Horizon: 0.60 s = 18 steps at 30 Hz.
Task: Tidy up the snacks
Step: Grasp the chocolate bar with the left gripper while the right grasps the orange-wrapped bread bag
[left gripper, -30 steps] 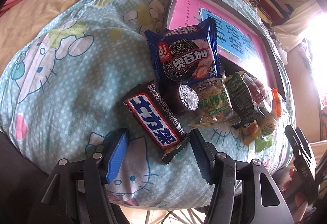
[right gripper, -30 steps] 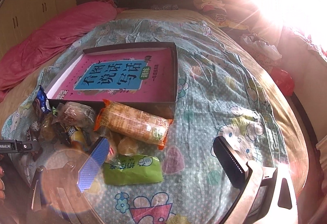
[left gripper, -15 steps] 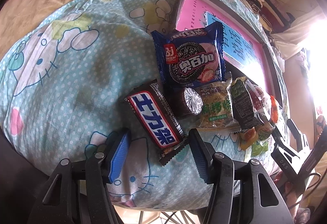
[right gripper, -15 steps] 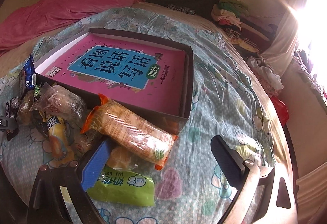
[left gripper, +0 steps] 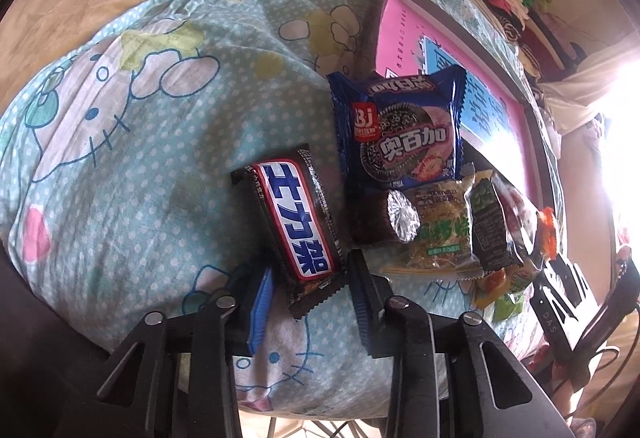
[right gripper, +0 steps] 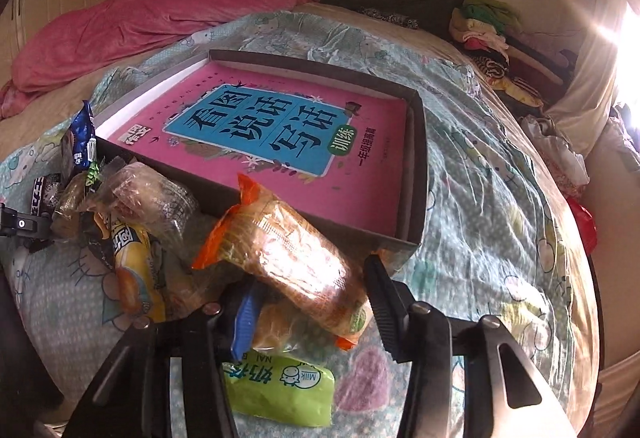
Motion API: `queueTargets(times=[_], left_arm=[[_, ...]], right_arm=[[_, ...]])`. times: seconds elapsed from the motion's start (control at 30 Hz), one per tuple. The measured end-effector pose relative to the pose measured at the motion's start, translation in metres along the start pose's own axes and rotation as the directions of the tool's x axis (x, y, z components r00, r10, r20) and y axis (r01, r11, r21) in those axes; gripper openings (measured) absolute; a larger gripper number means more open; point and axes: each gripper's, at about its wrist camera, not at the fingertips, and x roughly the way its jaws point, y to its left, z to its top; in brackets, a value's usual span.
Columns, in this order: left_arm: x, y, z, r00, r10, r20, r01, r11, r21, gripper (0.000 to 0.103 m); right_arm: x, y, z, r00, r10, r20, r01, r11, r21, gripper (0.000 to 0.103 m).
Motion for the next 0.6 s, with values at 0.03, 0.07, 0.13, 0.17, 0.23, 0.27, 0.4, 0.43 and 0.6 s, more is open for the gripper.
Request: queueTargets(times=[0.03, 0.07, 0.13, 0.17, 0.23, 0.27, 0.4, 0.43, 0.6], left_arm=[[-0.001, 0.002, 0.001, 1.000, -0.005, 0.001, 0.005, 1.000, -0.007, 0.034], [-0.001, 0.004, 0.001, 1.000, -0.009, 0.003, 0.009, 1.000, -0.011, 0.034], [-0.002, 0.005, 0.003, 1.000, -0.009, 0.006, 0.009, 1.000, -0.012, 0.033], [-0.002, 0.005, 0.002, 1.000, -0.006, 0.005, 0.007, 1.000, -0.011, 0.033], [-0.001, 0.005, 0.004, 1.000, 0.001, 0.000, -0.001, 1.000, -0.017, 0.033], [0.000, 0.005, 0.006, 1.000, 0.006, -0.008, -0.006, 1.000, -0.024, 0.033], [0.003, 0.006, 0.013, 1.000, 0.019, -0.012, -0.020, 0.998, -0.063, 0.033], [0.004, 0.004, 0.014, 1.000, 0.026, -0.012, -0.027, 0.998, -0.058, 0.033], [0.007, 0.003, 0.020, 0.999, 0.031, -0.010, -0.032, 0.998, -0.054, 0.032]], right_arm=[[-0.001, 0.000, 0.000, 1.000, 0.009, 0.000, -0.009, 1.000, 0.003, 0.044], [-0.002, -0.001, -0.001, 1.000, 0.017, 0.002, -0.017, 1.000, 0.008, 0.043], [-0.004, -0.002, -0.001, 1.000, 0.031, 0.004, -0.031, 0.999, 0.018, 0.041], [-0.004, -0.002, -0.001, 0.999, 0.035, 0.004, -0.036, 0.999, 0.023, 0.041], [-0.005, -0.003, -0.002, 0.999, 0.039, 0.005, -0.039, 0.999, 0.032, 0.040], [-0.005, -0.003, -0.002, 0.999, 0.042, 0.004, -0.042, 0.998, 0.039, 0.040], [-0.005, -0.003, -0.002, 0.999, 0.045, 0.003, -0.045, 0.998, 0.051, 0.040], [-0.005, -0.003, -0.002, 0.999, 0.045, 0.002, -0.045, 0.998, 0.052, 0.040], [-0.006, -0.005, -0.002, 0.999, 0.048, 0.009, -0.049, 0.997, 0.057, 0.036]])
